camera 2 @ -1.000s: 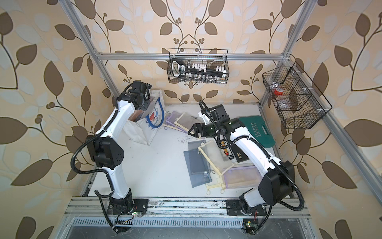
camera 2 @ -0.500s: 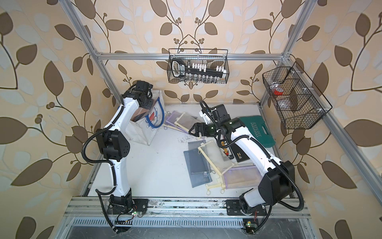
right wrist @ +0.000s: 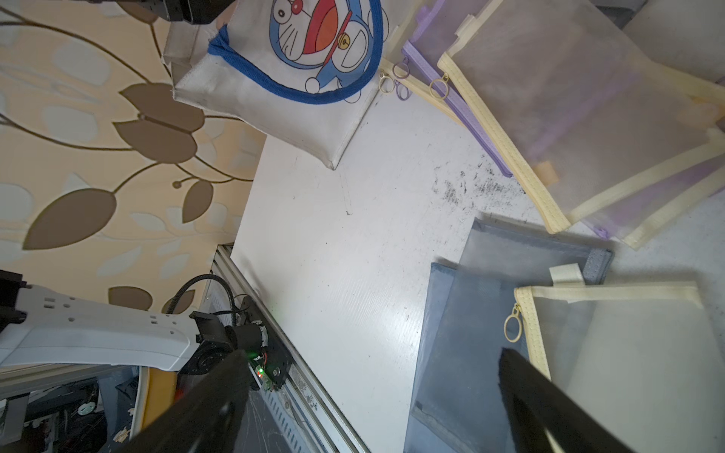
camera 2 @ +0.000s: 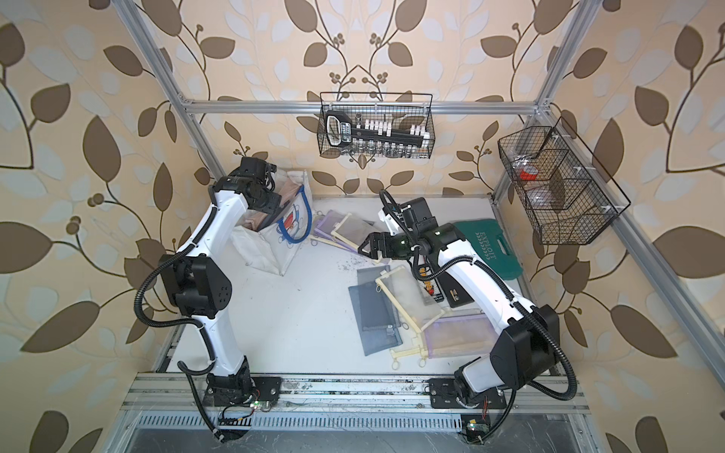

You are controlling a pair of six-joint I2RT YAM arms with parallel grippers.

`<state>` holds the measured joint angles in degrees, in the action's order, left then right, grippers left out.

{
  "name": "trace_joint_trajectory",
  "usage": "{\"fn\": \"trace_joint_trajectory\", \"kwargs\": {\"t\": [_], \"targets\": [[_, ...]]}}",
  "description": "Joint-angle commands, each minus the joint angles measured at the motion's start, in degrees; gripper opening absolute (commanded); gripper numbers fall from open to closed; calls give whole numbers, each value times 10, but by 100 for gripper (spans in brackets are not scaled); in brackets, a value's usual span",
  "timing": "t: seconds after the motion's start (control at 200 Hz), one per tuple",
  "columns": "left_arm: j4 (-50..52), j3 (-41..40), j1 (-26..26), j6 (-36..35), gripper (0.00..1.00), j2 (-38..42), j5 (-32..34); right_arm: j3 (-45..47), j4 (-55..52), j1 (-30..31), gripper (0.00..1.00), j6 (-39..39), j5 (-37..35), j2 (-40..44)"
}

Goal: Put the pencil pouch into the canvas bag
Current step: Place the pencil pouch in the canvas bag.

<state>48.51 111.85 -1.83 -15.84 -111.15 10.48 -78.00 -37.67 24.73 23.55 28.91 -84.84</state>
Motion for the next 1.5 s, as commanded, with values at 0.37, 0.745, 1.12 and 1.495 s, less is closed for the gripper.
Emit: {"fn": "trace_joint_trajectory", "kwargs": {"t": [0.37, 0.745, 1.12, 1.495], "targets": [[6, -28, 7, 29, 0, 59, -68, 0, 3, -4, 97, 0, -5, 16], [174, 99, 9, 56, 0, -19, -6, -8, 3, -4, 97, -2, -3, 10], [205, 126, 8, 80, 0, -105, -19, -15, -2, -4, 97, -4, -6, 10], [187, 106, 9, 119, 60, -23, -80, 4, 5, -4, 97, -2, -7, 15]]}}
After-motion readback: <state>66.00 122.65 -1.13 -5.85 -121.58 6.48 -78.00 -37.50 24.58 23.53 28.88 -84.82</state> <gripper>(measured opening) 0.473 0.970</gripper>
